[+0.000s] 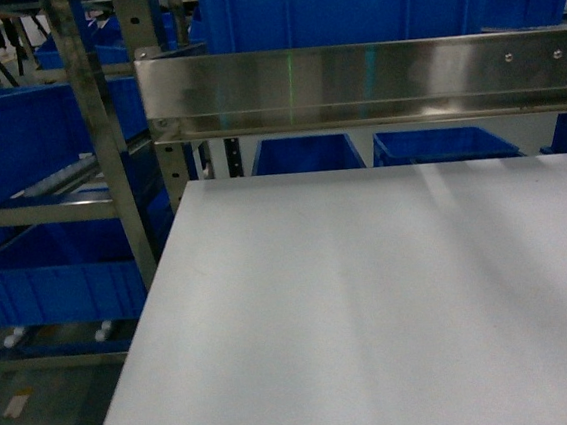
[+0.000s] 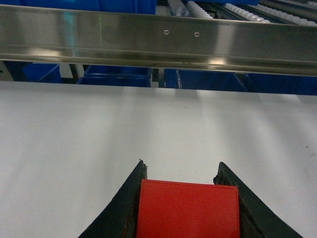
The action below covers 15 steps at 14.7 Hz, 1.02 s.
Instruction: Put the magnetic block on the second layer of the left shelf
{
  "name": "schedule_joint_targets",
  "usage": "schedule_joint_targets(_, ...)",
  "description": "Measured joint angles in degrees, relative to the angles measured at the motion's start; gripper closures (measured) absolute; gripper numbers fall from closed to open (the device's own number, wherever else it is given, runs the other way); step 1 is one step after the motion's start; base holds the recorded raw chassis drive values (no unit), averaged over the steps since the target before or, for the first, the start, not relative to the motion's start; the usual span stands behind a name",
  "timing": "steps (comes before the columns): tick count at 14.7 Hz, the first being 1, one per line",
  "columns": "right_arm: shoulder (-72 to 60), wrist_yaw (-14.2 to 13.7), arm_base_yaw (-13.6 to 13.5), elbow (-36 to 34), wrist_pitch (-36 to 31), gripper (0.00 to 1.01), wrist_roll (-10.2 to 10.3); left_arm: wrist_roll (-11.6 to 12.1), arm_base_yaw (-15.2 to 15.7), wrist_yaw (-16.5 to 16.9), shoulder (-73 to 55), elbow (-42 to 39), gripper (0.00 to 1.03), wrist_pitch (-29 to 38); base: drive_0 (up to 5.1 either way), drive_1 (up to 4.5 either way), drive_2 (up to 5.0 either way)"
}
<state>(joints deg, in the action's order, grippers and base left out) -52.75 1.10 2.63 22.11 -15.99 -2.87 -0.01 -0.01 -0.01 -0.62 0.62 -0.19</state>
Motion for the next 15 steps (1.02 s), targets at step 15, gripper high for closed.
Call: schedule_joint_targets(15, 0.0, 0.0, 0.0, 0.0, 0.0, 0.68, 0.0, 0.0, 0.0, 0.0, 0.0, 0.0, 0.05, 0.0, -5.0, 2.42, 2.4)
